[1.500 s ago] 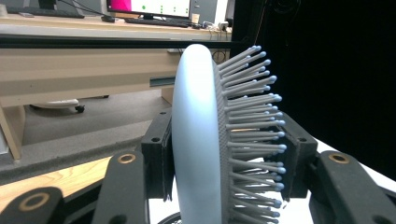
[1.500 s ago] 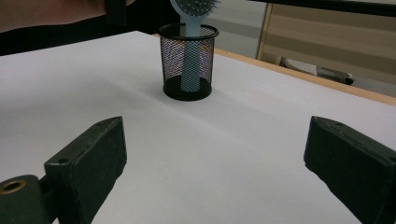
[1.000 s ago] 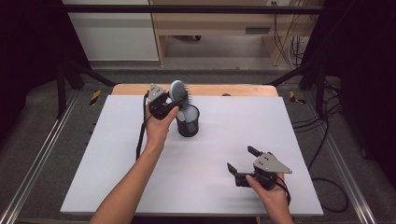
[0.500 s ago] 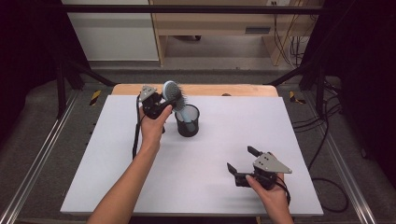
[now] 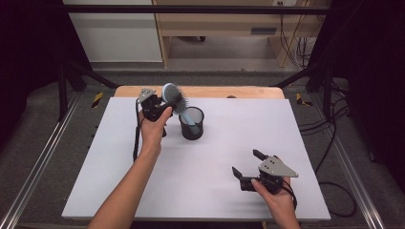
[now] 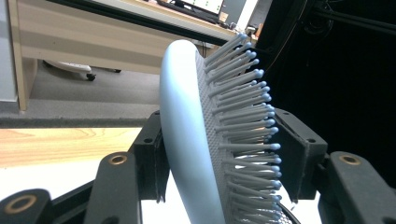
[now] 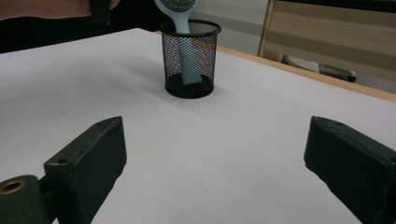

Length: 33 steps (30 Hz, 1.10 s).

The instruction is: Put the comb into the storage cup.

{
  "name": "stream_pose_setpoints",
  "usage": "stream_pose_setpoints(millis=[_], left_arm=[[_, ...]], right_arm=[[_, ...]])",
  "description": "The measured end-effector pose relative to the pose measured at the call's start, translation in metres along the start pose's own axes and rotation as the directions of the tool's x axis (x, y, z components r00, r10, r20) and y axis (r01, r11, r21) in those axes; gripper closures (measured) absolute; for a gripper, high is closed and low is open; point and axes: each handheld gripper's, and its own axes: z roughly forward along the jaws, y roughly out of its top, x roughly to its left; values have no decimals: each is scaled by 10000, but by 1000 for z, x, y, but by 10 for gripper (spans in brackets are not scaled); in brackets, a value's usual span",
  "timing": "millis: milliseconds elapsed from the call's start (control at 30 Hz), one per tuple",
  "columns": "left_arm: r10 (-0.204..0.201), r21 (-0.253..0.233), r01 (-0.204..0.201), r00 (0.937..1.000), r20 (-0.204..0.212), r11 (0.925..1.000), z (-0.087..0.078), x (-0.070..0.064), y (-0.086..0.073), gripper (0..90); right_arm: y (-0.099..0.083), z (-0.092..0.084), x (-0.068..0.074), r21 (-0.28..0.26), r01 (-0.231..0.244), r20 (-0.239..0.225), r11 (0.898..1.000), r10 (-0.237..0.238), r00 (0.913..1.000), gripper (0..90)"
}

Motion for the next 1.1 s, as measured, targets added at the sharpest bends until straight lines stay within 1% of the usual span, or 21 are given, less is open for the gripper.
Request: stream_pose_setpoints(millis=[67, 400, 600, 700, 767, 967, 1100], left_arm=[[-63, 4, 63, 10000, 13, 10000, -1, 2, 0, 431], [-35, 27, 35, 9999, 95, 10000, -1, 2, 0, 426], [52, 60, -52, 10000, 78, 10000, -1, 2, -1, 415], [178, 105, -178, 9998, 62, 9998, -1, 2, -1, 405], [190, 158, -191, 9998, 34, 9997, -1, 1, -2, 384], [156, 193, -157, 9999, 23, 9997, -1, 3, -3, 363], [118, 245, -118, 9999, 14, 9996, -1, 3, -4, 322]], right_arm=[[0, 0, 0, 1, -2, 2, 10000, 2, 10000, 62], [0, 0, 0, 20, -10, -12, 10000, 10, 10000, 61], [0, 0, 1, 20, -13, -24, 10000, 13, 10000, 60], [0, 0, 1, 24, -10, -26, 10000, 11, 10000, 60], [0, 0, 1, 8, -15, -24, 10000, 15, 10000, 60], [0, 0, 1, 4, -7, -30, 10000, 7, 10000, 60], [0, 0, 1, 11, -38, -43, 10000, 38, 10000, 60]])
